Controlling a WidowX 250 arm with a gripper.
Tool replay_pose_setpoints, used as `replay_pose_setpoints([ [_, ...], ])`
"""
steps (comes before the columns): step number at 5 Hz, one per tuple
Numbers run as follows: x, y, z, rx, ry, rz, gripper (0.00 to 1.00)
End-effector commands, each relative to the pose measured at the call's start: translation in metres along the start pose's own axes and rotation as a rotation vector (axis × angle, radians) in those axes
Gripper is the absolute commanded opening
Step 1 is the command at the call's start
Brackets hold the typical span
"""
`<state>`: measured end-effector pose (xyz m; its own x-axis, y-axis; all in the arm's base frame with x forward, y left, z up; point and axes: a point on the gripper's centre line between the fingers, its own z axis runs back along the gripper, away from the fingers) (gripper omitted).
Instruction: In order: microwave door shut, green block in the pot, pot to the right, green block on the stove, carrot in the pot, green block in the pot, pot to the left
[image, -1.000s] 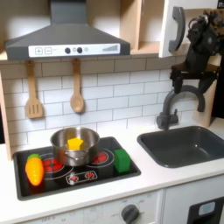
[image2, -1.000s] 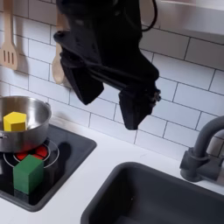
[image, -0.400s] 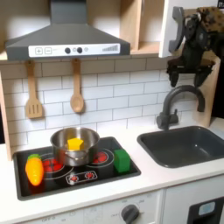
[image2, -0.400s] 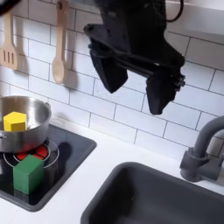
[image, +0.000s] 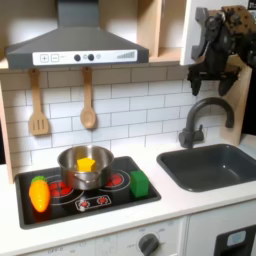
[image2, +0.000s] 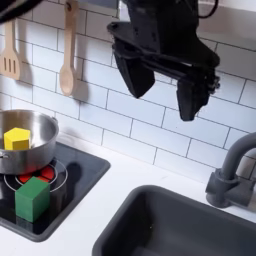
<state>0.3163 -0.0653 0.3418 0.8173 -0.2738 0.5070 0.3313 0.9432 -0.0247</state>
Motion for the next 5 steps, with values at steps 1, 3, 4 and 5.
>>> replay_pose_setpoints([
  [1,0.011,0.004,-0.003,0.004,-0.006,0.005,1.00],
  [3,0.022,0.008,-0.009,0.001,-0.006,0.015,1.00],
  [4,0.029,0.016,-0.010,0.014,-0.014,0.029,1.00],
  [5,0.035,0.024,-0.010,0.024,-0.020,0.040,1.00],
])
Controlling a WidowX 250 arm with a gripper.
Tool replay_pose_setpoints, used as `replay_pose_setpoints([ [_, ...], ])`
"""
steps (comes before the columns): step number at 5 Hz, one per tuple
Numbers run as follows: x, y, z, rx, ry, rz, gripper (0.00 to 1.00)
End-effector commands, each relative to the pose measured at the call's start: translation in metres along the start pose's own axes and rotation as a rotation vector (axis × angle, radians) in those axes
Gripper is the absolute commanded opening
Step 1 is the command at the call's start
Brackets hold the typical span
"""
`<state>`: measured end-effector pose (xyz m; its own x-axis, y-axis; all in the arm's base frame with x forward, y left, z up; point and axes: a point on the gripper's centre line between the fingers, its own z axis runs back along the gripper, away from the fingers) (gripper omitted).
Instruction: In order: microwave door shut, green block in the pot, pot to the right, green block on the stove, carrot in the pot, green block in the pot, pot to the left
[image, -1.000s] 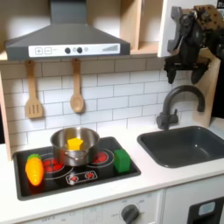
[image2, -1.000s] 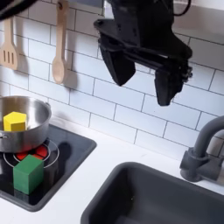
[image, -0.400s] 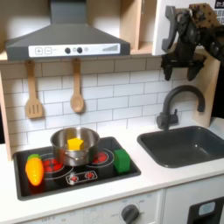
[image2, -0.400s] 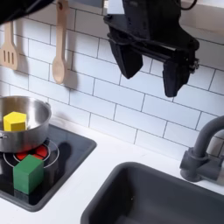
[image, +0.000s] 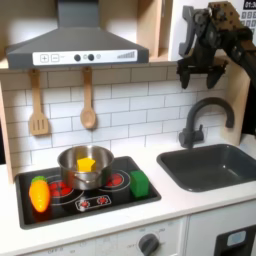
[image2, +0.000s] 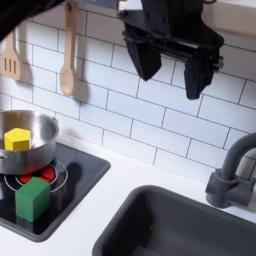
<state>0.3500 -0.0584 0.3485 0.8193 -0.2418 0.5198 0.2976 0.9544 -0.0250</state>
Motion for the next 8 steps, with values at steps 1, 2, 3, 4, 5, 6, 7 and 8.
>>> replay_pose_setpoints([
  [1,0.012,0.012,-0.005,0.008,-0.006,0.024,1.00],
  [2,0.016,0.013,-0.006,0.007,-0.008,0.026,1.00],
  [3,0.022,0.014,-0.008,0.005,-0.013,0.031,1.00],
  [4,0.025,0.016,-0.010,0.002,-0.011,0.037,1.00],
  [5,0.029,0.022,-0.010,0.010,-0.014,0.047,1.00],
  [6,0.034,0.022,-0.012,0.008,-0.017,0.049,1.00],
  [7,0.035,0.023,-0.012,0.005,-0.017,0.055,1.00],
  [8,0.034,0.023,-0.011,0.004,-0.014,0.054,1.00],
])
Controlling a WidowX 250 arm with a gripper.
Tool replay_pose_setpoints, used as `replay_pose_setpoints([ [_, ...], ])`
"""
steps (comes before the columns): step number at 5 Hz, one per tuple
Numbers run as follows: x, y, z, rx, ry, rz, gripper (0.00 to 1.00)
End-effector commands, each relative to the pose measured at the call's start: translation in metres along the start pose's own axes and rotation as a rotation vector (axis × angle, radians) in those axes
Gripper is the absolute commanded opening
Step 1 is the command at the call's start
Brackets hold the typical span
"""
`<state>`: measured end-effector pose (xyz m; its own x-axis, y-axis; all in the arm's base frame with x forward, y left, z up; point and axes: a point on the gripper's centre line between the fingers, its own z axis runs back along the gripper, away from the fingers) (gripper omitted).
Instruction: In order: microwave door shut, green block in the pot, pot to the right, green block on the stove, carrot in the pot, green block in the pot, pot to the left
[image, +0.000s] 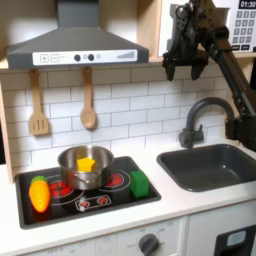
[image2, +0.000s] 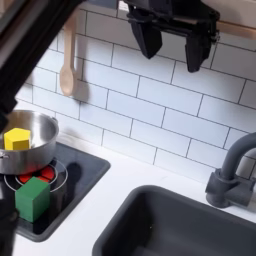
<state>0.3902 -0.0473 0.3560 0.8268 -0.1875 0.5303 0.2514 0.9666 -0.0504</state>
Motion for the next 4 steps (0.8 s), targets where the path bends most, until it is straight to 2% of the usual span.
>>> replay_pose_setpoints([
  [1,-0.007,0.001,0.004,0.009,0.009,-0.011,1.00],
  [2,-0.020,0.002,-0.001,0.014,0.041,-0.016,1.00],
  [4,-0.059,0.011,0.016,0.056,0.080,0.029,1.00],
])
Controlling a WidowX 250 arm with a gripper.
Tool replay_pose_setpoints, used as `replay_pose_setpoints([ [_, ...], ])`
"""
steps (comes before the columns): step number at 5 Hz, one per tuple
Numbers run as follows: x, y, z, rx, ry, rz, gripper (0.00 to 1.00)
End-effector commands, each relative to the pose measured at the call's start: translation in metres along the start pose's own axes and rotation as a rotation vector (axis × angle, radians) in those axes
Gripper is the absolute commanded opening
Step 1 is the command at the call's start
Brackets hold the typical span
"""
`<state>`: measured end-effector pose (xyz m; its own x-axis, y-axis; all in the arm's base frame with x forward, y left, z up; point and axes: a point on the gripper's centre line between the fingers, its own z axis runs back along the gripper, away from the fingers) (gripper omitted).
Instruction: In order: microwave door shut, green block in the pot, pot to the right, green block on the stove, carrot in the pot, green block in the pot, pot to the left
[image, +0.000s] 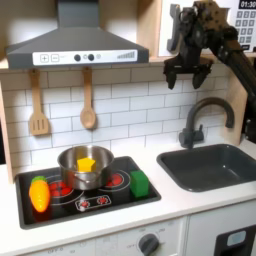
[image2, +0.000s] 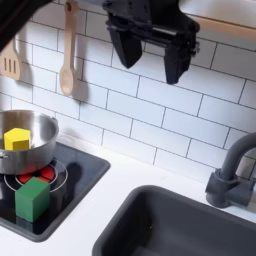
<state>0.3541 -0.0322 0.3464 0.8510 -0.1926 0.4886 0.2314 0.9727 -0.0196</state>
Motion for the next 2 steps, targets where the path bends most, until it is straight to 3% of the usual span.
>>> replay_pose_setpoints([
  [1,-0.041,0.016,0.004,0.053,0.069,0.056,1.00],
  [2,-0.054,0.031,0.011,0.090,0.085,0.102,1.00],
])
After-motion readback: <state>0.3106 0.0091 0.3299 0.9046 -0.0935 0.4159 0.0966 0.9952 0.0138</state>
